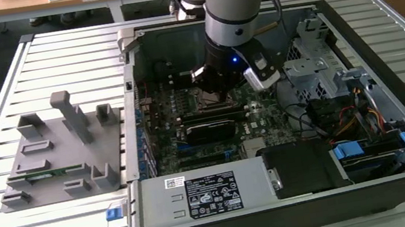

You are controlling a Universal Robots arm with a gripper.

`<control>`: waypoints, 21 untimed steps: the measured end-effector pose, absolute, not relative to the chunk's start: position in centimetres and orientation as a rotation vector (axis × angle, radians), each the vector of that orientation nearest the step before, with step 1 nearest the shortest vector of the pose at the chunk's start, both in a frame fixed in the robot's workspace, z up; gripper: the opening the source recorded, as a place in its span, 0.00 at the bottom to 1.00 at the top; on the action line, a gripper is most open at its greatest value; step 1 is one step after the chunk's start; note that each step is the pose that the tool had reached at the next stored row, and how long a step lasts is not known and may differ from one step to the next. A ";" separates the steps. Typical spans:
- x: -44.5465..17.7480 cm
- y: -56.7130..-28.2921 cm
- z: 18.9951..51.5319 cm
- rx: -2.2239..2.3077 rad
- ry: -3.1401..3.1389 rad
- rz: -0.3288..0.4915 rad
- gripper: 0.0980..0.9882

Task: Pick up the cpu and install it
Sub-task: 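Install the second cpu locking lever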

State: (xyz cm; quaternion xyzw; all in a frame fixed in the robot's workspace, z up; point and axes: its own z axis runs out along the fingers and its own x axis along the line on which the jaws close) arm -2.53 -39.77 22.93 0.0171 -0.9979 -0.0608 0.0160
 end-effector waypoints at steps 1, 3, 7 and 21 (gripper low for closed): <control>-2.7 -39.8 22.9 0.053 -3.103 -0.189 0.02; -3.2 -39.9 22.9 0.053 -3.103 -0.189 0.02; -4.1 -39.9 22.9 0.053 -3.103 -0.189 0.02; -4.6 -40.0 22.0 0.053 -3.091 -0.220 0.02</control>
